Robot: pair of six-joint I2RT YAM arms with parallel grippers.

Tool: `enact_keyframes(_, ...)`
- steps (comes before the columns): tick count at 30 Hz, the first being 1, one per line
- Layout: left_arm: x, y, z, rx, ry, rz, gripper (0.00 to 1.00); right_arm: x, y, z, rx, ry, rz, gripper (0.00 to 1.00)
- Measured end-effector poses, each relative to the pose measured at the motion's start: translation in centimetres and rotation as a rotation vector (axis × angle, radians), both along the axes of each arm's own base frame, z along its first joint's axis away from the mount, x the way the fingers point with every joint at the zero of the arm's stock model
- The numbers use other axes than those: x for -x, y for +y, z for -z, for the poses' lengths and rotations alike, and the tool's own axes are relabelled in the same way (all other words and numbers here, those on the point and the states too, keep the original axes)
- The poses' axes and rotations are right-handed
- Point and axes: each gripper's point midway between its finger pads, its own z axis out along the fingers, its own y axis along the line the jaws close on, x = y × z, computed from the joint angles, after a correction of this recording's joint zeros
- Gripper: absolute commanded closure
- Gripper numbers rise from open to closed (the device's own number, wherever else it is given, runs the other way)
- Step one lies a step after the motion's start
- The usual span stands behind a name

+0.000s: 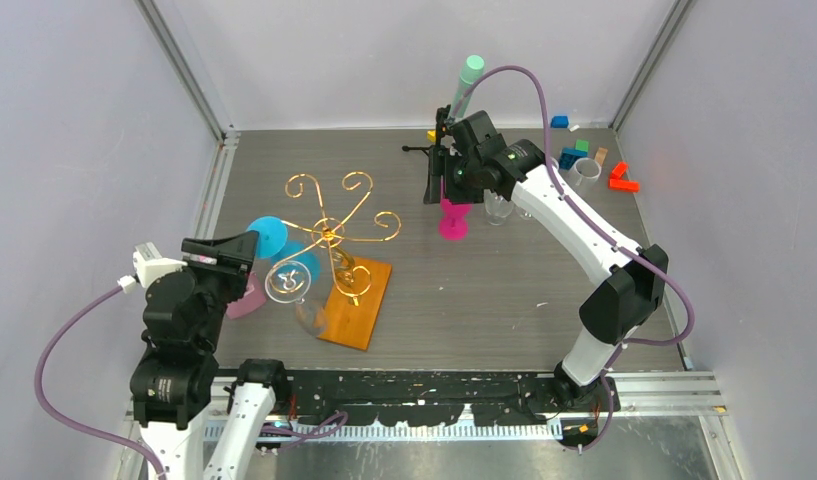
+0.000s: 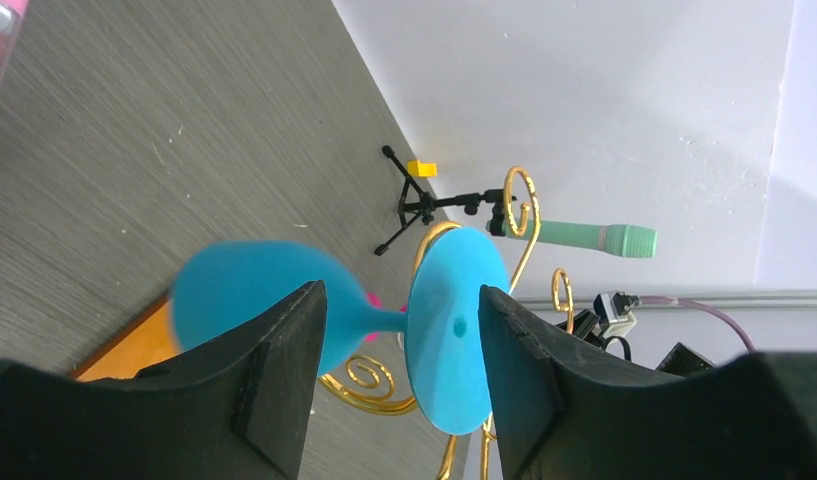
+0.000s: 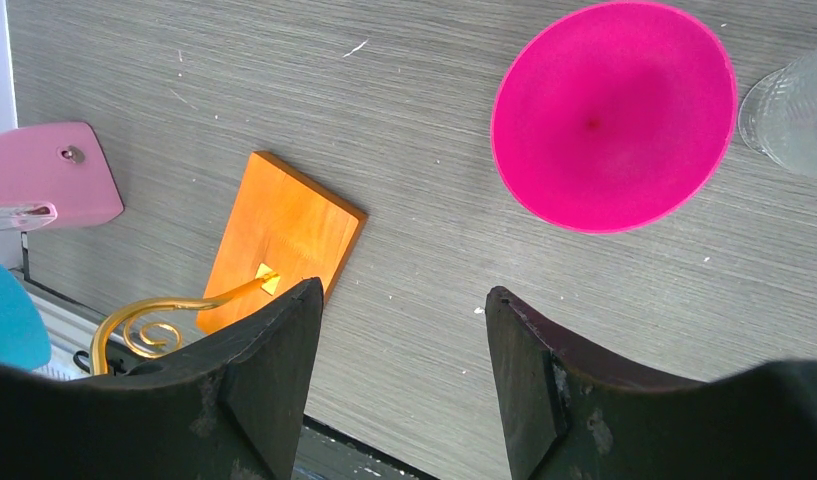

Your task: Take the wine glass off the wine glass rack

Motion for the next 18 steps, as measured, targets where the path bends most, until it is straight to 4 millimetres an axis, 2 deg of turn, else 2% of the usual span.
enact_keyframes(6,-0.28,-0.37,0.92,0.018,0.028,0.014,0.52,0.02,0.02,0.0,-0.001,0.001,-0.001,0.34)
enact_keyframes(15,-0.27,-0.32,0.74,0.023,0.022,0.009,0.64,0.06,0.04,0.04,-0.002,0.003,-0.002,0.34)
enact_keyframes(18,-0.08,-0.13,0.47,0.019,0.017,0.001,0.73,0.06,0.07,0.15,-0.002,0.004,-0.003,0.35)
